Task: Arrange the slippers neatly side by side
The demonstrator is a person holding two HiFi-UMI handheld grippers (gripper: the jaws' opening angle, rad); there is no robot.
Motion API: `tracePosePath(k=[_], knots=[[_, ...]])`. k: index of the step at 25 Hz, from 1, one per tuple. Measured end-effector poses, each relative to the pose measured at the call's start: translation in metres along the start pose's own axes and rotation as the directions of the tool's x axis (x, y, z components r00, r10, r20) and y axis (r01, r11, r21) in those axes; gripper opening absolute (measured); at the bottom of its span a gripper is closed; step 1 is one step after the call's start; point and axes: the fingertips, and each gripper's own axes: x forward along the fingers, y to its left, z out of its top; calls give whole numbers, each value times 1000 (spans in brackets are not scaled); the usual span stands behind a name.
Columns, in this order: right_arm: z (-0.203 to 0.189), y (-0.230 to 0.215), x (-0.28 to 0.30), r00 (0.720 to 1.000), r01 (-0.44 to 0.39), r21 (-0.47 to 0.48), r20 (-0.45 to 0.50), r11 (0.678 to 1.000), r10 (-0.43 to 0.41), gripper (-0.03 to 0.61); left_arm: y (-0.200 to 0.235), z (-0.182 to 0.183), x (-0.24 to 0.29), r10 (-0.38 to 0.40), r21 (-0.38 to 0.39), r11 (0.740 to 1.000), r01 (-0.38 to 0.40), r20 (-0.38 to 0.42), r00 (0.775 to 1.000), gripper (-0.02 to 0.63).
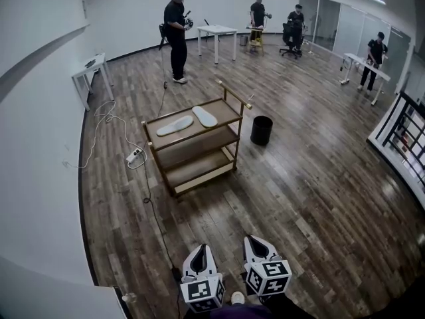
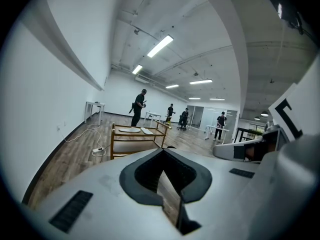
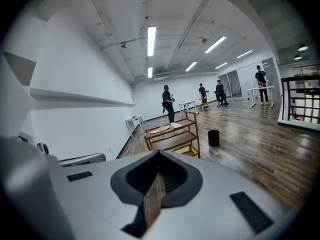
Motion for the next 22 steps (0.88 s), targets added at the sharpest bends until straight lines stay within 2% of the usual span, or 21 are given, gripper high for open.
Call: tracePosePath(k=[6, 14, 22], knots=[[8, 6, 8, 999, 40, 4, 15, 999, -40, -3, 27, 4, 0, 15, -23, 1000, -15, 3, 1000, 2], [-14, 16, 20, 997, 72, 12, -33, 997, -72, -3, 55, -17, 2, 25, -55, 998, -27, -48, 999, 1], [-3, -3, 74, 997, 48, 13, -60, 999, -48, -3, 65, -15, 52, 56, -56, 997, -60, -65, 996, 0]])
